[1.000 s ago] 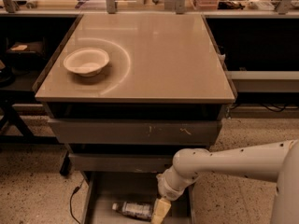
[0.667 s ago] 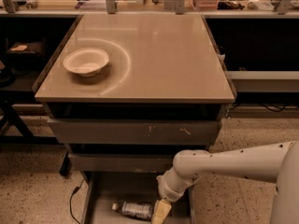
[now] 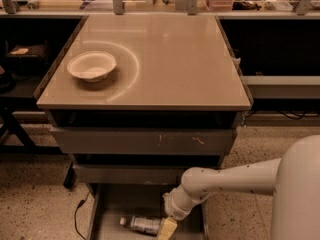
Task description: Pick blue plastic bottle from bottom drawer and place on counter
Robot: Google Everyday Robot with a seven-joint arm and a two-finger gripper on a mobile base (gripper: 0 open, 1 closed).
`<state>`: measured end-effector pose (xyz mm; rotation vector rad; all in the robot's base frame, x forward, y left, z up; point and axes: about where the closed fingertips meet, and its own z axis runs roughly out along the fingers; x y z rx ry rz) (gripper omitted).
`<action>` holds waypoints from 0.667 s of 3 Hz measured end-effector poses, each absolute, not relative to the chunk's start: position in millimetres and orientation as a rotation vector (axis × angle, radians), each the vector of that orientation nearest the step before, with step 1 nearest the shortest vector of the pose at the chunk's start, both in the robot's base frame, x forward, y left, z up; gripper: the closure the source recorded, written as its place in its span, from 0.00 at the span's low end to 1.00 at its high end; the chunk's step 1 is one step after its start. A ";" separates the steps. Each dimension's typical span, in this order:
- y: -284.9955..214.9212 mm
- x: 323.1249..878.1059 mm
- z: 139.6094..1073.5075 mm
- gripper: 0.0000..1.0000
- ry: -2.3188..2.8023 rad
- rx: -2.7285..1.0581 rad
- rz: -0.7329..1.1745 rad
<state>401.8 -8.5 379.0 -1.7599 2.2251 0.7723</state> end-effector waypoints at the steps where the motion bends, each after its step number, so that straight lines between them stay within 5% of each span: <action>1: 9.5 396.0 306.4 0.00 2.239 -1.694 0.813; 2: 10.6 394.1 303.1 0.00 2.242 -1.691 0.818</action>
Offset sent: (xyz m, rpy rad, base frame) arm -0.0108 0.0242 -0.1124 0.0261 0.0373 -0.0739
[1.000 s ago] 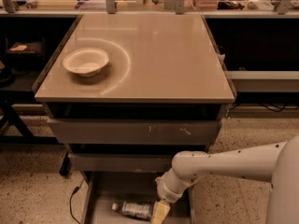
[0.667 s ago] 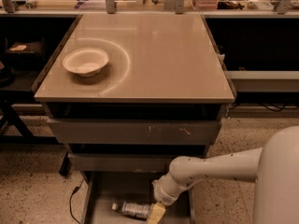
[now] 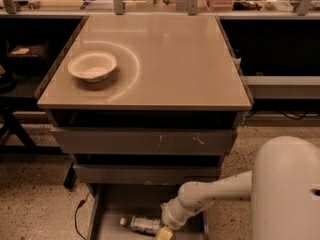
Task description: Pick blue plastic bottle from bottom drawer and place on counter
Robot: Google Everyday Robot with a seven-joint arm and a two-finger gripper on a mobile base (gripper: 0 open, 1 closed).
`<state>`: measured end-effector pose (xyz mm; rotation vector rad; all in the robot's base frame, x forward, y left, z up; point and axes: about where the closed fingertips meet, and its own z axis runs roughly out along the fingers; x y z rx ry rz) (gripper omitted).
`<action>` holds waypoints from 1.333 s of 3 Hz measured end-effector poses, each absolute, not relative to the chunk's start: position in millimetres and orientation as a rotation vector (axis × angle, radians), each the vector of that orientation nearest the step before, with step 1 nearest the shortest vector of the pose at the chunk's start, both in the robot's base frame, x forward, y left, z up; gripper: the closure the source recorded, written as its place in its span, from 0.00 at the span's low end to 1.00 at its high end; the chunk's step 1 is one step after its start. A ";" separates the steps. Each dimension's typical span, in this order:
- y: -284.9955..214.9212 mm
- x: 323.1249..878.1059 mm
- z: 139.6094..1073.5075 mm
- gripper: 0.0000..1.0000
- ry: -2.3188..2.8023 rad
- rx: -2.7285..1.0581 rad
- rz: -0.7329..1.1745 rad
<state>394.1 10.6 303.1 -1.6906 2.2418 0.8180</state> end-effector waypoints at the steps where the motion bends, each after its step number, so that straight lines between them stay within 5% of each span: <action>1: 18.0 385.8 288.0 0.00 2.228 -1.662 0.868; 4: 57.1 406.7 240.5 0.00 2.113 -1.611 0.816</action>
Offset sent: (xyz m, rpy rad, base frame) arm 0.0055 0.0489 -0.0572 0.1345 -0.0908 -0.0241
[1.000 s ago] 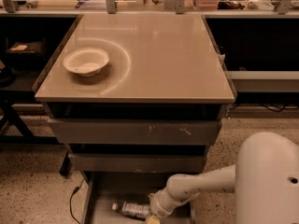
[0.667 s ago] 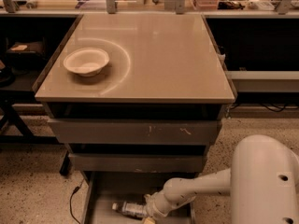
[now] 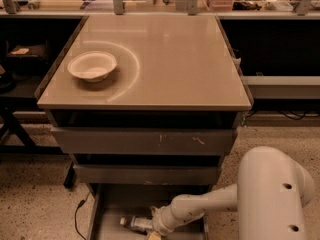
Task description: Pick blue plastic bottle from bottom drawer and place on counter
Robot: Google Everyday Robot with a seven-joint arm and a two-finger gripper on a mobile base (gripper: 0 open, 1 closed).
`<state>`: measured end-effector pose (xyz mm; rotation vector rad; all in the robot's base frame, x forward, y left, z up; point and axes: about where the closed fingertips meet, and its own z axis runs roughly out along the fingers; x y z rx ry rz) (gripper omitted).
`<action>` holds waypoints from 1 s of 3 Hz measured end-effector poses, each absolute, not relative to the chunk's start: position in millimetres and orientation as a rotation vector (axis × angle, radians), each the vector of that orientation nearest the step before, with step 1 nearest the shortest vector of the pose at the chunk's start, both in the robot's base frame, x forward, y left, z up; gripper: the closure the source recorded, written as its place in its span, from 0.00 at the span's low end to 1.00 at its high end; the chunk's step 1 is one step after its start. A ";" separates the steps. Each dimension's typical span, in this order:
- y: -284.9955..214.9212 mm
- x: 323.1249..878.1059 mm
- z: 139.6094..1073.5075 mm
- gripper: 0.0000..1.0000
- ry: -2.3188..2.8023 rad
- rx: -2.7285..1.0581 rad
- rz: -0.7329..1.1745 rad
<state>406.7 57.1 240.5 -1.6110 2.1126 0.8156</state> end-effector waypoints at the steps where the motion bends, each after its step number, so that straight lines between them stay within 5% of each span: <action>1: 60.7 417.4 225.0 0.00 2.108 -1.607 0.793; 3: 65.7 440.5 193.4 0.00 2.099 -1.588 0.773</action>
Offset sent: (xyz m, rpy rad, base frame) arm 0.0403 0.0065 -0.0491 -0.0058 -0.0434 -0.0328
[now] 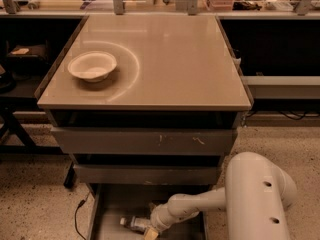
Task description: Pick blue plastic bottle from bottom drawer and place on counter
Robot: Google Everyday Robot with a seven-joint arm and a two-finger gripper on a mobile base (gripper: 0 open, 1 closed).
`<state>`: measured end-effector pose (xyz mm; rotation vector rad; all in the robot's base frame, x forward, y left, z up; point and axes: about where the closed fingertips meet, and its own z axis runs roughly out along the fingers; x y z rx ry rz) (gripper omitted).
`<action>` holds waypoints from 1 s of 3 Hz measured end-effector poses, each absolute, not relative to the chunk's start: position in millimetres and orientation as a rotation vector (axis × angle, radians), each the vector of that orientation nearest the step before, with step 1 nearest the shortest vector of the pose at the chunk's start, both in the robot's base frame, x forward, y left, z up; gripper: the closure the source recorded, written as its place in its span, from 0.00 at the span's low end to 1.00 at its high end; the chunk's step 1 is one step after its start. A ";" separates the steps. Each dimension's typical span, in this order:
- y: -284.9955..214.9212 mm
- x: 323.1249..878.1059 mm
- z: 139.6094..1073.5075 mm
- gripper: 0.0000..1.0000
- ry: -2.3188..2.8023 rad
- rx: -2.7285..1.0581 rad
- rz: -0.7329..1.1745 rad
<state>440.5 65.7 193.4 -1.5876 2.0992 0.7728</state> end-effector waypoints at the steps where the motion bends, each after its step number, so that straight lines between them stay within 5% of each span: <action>1: 66.2 449.8 178.7 0.00 2.093 -1.574 0.768; 3: 65.2 456.6 146.5 0.00 2.100 -1.539 0.796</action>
Offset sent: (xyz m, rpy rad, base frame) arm 0.0261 -0.0010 -0.0508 0.0330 -0.0057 -0.0335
